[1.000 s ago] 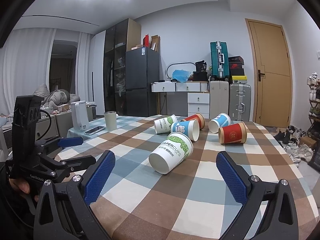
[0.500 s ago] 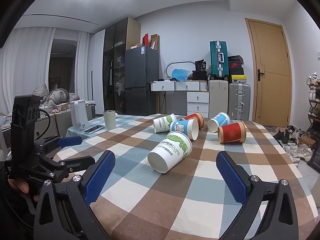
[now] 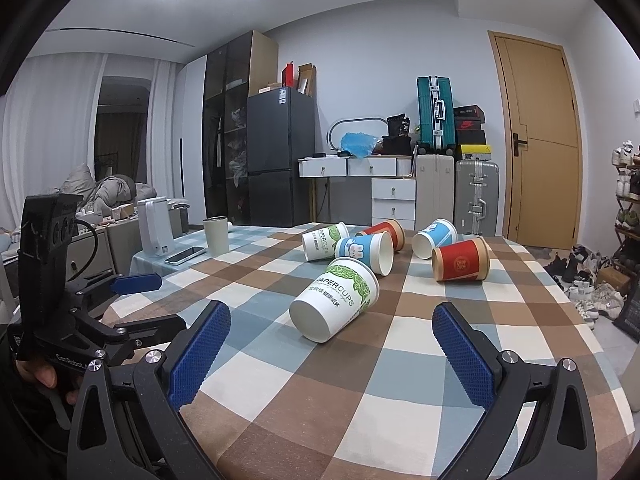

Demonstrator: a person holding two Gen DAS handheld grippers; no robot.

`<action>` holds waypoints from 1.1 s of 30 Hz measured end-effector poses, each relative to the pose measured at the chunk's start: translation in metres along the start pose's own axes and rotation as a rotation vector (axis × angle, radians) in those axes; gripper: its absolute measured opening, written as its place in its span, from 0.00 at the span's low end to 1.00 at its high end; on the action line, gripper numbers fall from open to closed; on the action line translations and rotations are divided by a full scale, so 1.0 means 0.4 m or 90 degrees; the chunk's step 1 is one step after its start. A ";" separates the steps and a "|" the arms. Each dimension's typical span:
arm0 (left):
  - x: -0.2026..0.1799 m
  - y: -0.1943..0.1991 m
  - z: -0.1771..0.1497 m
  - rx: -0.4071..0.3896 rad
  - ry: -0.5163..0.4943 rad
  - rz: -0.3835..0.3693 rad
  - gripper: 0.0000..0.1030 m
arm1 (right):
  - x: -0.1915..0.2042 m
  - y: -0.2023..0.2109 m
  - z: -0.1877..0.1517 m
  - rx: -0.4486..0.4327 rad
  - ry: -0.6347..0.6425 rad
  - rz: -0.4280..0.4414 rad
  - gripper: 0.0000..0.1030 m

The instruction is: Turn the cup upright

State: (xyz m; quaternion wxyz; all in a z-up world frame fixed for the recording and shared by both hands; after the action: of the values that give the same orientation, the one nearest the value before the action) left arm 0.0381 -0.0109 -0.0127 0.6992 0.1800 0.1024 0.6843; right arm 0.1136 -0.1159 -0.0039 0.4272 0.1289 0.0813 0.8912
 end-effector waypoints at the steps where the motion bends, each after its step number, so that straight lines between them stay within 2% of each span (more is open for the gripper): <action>1: 0.000 0.000 0.000 -0.001 -0.001 0.001 0.99 | -0.002 0.000 0.001 0.000 0.002 -0.002 1.00; 7: 0.003 -0.009 -0.002 0.003 -0.004 -0.006 0.99 | -0.025 -0.004 0.007 0.003 -0.009 -0.013 1.00; 19: -0.014 -0.040 0.037 0.024 -0.009 -0.021 0.99 | -0.063 -0.047 -0.003 0.055 -0.021 -0.054 1.00; 33: -0.033 -0.166 0.103 0.073 -0.002 -0.030 0.99 | -0.104 -0.071 0.002 0.085 -0.032 -0.089 1.00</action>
State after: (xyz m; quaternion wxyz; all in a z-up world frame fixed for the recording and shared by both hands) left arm 0.1148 -0.0286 -0.0022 0.7038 0.2184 0.1445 0.6604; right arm 0.1598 -0.1308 -0.0170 0.4804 0.1734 0.1390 0.8484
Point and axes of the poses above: each gripper's, at about its wrist camera, not at the fingertips, and y roughly against the way its jaws point, x to its left, z to its top, the point moved 4 cm from there along -y, roughly the way its jaws point, and after that the axes turned 9 degrees about -y, right-handed, at the moved point
